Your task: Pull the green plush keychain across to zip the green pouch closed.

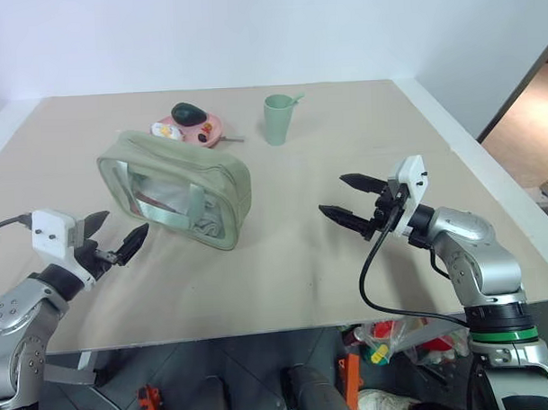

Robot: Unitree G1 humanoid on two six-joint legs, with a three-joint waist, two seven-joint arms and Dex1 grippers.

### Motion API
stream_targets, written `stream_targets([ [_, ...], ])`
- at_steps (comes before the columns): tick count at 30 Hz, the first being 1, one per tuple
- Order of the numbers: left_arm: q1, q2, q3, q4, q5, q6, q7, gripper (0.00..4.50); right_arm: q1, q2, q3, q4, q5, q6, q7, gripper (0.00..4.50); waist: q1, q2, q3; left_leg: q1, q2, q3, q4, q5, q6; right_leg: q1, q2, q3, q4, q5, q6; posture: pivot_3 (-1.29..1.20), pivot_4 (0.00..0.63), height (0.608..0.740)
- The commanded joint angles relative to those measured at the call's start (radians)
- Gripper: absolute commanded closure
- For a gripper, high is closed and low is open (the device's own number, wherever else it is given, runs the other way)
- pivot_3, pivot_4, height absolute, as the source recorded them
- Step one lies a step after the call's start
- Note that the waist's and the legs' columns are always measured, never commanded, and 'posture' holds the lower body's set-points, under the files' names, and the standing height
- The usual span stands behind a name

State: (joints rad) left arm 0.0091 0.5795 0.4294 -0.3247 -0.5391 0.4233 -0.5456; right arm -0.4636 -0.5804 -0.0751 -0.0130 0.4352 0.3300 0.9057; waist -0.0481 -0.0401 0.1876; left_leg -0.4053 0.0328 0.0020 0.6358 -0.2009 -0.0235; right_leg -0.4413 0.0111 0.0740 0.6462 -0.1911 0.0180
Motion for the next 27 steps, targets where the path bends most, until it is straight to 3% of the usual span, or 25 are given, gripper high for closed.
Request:
stream_targets([
  [1, -0.002, 0.016, 0.016, -0.042, -0.011, 0.008, 0.004, 0.09, -0.034, -0.002, -0.007, 0.022, -0.007, -0.039, 0.016, 0.03, 0.000, 0.000, 0.000, 0.000, 0.000, 0.000, 0.000, 0.000, 0.000, 0.000, 0.000, 0.000, 0.000, 0.000, 0.000, 0.00, 0.150, 0.739],
  [11, -0.006, 0.042, 0.018, -0.100, -0.085, 0.052, -0.052, 0.09, -0.055, 0.004, 0.001, 0.057, -0.012, -0.053, 0.035, 0.03, 0.000, 0.000, 0.000, 0.000, 0.000, 0.000, 0.000, 0.000, 0.000, 0.000, 0.000, 0.000, 0.000, 0.000, 0.000, 0.00, 0.150, 0.739],
  [15, 0.010, 0.113, 0.026, -0.156, -0.197, 0.131, -0.150, 0.09, -0.108, 0.013, 0.010, 0.023, 0.045, 0.048, 0.051, 0.03, -0.003, 0.000, 0.000, 0.000, 0.000, 0.000, 0.000, 0.000, 0.000, 0.000, 0.000, 0.000, 0.000, 0.000, 0.000, 0.00, 0.150, 0.739],
  [22, -0.086, 0.238, 0.008, -0.162, -0.352, 0.252, -0.239, 0.09, -0.420, 0.184, 0.111, 0.160, 0.027, 0.135, 0.026, 0.03, -0.028, 0.000, 0.001, 0.001, 0.003, -0.001, 0.000, 0.001, 0.001, 0.000, 0.003, -0.002, 0.001, 0.001, -0.002, 0.00, 0.150, 0.739],
  [27, -0.128, 0.230, -0.038, -0.172, -0.336, 0.248, -0.217, 0.09, -0.562, 0.323, 0.186, 0.351, -0.053, 0.059, 0.028, 0.03, -0.029, 0.000, 0.001, 0.000, 0.004, -0.002, -0.001, 0.001, 0.001, -0.001, 0.004, -0.002, 0.001, 0.001, -0.003, 0.00, 0.150, 0.739],
])
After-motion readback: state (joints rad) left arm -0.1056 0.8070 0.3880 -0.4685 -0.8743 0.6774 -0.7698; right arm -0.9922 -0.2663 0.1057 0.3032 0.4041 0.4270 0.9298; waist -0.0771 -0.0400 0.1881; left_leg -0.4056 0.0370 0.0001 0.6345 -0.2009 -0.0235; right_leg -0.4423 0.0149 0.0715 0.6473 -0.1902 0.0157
